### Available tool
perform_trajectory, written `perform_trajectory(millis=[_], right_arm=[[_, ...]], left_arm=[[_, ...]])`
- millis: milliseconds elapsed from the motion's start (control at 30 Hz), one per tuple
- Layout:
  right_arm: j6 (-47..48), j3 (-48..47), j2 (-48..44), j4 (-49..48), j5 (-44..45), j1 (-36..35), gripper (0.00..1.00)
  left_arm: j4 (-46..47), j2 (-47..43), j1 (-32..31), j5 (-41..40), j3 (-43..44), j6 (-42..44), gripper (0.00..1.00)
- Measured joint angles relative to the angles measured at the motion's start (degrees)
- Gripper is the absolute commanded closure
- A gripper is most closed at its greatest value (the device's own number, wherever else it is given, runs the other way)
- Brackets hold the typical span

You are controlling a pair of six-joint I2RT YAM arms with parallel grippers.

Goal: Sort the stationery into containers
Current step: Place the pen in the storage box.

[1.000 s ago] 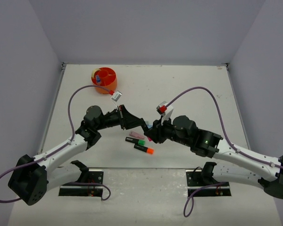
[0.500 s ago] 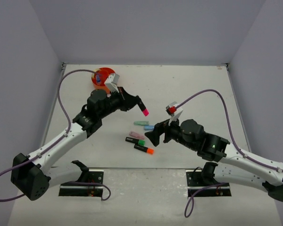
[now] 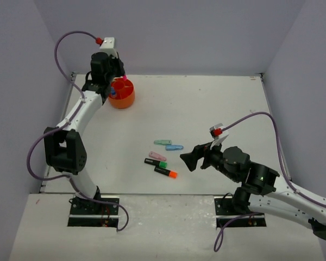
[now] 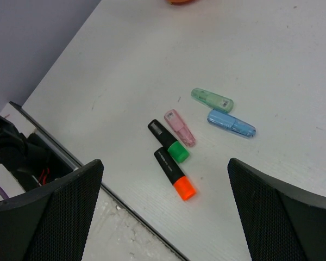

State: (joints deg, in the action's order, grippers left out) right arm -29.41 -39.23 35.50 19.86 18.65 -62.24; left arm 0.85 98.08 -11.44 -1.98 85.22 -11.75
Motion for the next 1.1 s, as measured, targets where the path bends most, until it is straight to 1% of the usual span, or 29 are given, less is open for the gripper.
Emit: perform_trajectory(millis=[167, 267, 400, 633, 733, 800, 833, 867, 967, 1033, 1067, 1100], right_arm=[[-0.22, 2.05, -2.52, 2.12, 0.02, 0.00, 0.01], [-0.18, 2.19, -3.53, 3.67, 0.24, 0.00, 0.01], [0.14, 2.17, -4.54, 5.03, 0.52, 0.00, 0.01], [0.98, 2.17, -4.76, 6.20, 1.46, 0.00, 0.01], [1.00, 2.17, -4.38, 6.32, 1.46, 0.00, 0.01], [1.06, 2.17, -3.71, 6.35, 1.47, 0.00, 0.01], [1.13, 2.17, -3.29, 6.36, 1.49, 0.00, 0.01], [1.24, 2.17, -2.83, 6.37, 1.49, 0.00, 0.01], [1.62, 2.17, -1.31, 6.35, 1.45, 0.00, 0.01], [2.24, 2.17, -0.02, 6.32, 1.35, 0.00, 0.01], [2.72, 2.17, 0.86, 6.25, 1.14, 0.00, 0.01], [3.32, 2.14, 1.99, 6.24, 0.45, 0.00, 0.01]], left_arm=[[2.10, 6.88, 4.67, 3.58, 6.67, 4.75, 1.00], [2.74, 10.13, 6.66, 5.54, 7.88, 5.42, 1.00], [2.75, 12.98, 8.38, 7.69, 7.64, 5.36, 1.00], [4.58, 13.16, 8.61, 9.17, 4.87, 5.34, 1.00], [5.47, 13.13, 8.65, 9.11, 2.74, 5.25, 0.97], [5.93, 13.13, 8.68, 9.06, 1.07, 5.00, 0.90], [6.08, 13.13, 8.71, 9.05, 0.25, 4.82, 0.79], [6.15, 13.13, 8.76, 9.06, -0.44, 4.66, 0.58], [6.20, 13.12, 8.87, 9.10, -1.47, 3.76, 0.41], [6.34, 12.84, 8.92, 9.23, -1.50, 2.79, 0.34], [6.35, 12.48, 8.94, 9.29, -1.50, 2.40, 0.32], [6.36, 11.86, 8.97, 9.35, -1.50, 1.96, 0.28]])
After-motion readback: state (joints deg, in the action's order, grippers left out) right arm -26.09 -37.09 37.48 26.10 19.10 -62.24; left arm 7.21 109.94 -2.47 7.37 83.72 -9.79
